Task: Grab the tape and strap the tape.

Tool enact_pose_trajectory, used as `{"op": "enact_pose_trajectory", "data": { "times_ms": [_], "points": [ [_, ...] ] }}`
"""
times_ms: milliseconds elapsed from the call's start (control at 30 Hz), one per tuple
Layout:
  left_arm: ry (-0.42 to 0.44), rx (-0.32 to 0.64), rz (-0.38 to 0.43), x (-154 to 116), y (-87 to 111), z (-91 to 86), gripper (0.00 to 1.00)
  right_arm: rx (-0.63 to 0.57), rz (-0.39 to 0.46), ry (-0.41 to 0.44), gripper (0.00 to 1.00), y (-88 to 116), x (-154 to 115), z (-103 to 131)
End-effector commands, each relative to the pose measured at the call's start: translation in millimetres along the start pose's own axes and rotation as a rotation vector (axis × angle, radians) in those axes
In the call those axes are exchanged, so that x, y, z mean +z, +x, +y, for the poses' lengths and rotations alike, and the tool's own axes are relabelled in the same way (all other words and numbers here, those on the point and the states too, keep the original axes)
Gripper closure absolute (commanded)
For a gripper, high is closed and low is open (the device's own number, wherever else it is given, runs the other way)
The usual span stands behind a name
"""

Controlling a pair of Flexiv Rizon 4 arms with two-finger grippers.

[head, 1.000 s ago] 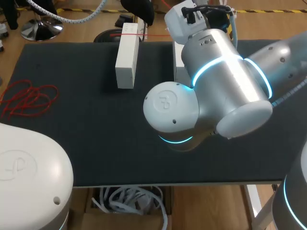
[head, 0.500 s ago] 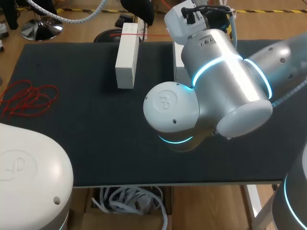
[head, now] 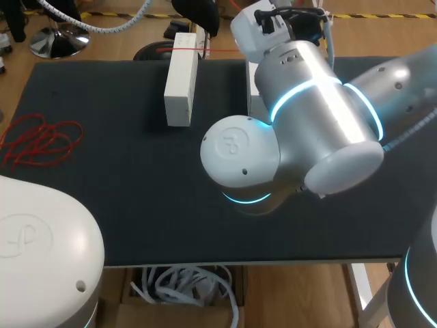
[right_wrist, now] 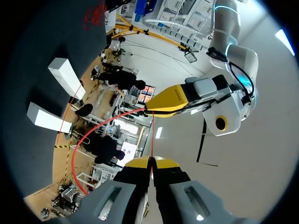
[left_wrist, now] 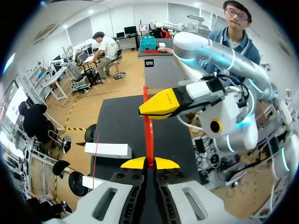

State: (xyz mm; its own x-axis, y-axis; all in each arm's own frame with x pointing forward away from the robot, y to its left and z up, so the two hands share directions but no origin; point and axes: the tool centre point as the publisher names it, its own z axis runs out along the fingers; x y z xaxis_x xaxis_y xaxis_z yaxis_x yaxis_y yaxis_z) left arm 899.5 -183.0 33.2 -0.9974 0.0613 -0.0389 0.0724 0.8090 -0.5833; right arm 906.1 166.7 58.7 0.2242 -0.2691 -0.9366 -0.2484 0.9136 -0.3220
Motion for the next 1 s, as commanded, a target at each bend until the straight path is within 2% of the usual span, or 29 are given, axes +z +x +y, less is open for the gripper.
{"op": "enact_pose_trajectory", "data": {
  "times_ms": [33,1000],
  "points": [
    [-0.005,-0.002,0.001,-1,0.3,-0.7,1.00,-0.004,0.013,-0.005,1.00,-1,0,4],
    [-0.005,-0.002,0.001,-1,0.3,-0.7,1.00,-0.005,0.002,-0.060,1.00,-6,10,35]
  ]
}}
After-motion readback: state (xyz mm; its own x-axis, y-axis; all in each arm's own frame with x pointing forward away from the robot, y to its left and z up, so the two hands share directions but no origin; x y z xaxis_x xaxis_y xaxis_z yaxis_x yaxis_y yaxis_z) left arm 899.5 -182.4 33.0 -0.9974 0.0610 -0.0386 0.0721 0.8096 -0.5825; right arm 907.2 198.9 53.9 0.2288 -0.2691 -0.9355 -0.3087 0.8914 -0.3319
